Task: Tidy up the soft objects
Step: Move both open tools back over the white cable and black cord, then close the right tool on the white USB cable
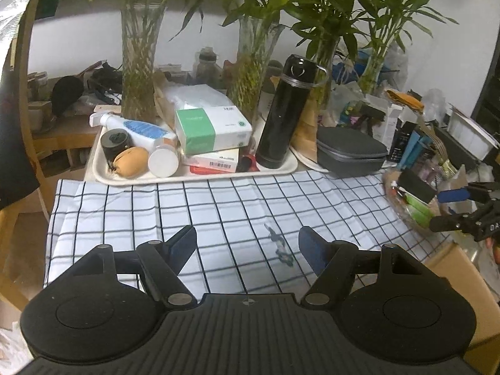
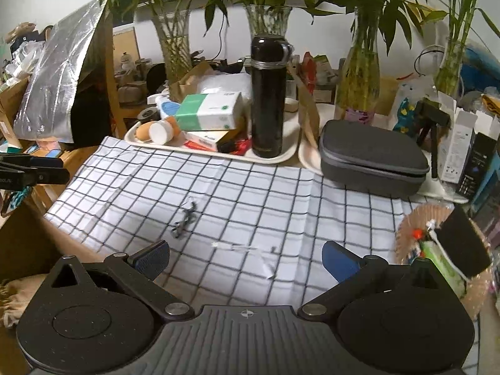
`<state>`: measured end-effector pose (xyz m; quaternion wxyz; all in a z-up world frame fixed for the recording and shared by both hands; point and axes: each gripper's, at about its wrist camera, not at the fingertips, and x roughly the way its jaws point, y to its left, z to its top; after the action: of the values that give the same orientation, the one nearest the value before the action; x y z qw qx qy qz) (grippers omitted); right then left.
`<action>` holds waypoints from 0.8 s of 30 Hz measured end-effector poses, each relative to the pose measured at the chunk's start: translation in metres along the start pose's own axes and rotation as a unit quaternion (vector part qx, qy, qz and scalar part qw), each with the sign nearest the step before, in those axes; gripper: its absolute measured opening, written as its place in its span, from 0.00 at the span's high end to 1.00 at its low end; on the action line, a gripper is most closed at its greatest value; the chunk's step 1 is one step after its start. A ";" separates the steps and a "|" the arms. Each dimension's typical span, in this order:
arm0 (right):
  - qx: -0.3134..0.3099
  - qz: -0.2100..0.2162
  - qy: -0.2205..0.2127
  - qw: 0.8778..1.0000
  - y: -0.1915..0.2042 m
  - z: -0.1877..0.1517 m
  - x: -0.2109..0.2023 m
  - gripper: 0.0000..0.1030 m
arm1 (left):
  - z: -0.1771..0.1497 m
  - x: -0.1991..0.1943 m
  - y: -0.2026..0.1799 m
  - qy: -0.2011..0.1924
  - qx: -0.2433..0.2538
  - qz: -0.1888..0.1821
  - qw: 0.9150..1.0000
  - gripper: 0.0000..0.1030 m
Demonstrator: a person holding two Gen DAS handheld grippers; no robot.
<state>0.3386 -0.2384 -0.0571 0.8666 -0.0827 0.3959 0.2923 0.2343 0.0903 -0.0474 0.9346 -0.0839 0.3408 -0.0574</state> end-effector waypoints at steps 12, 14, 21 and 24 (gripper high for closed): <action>-0.066 0.042 0.042 0.996 -0.015 0.005 0.065 0.16 | 0.000 0.024 0.011 0.006 -0.001 -0.009 1.000 0.31; -0.079 0.047 0.056 0.994 -0.015 0.004 0.079 0.18 | -0.001 0.024 0.014 0.007 -0.008 -0.009 1.000 0.31; -0.128 0.063 0.089 0.986 -0.015 0.000 0.120 0.23 | -0.002 0.025 0.017 0.007 -0.004 -0.009 1.000 0.31; -0.154 0.069 0.105 0.980 -0.012 -0.002 0.137 0.25 | -0.002 0.025 0.016 0.003 0.001 -0.008 1.000 0.31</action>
<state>0.4150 -0.1885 -0.1599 0.7747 -0.2174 0.4401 0.3987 0.2530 0.1018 -0.0682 0.9333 -0.0856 0.3425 -0.0656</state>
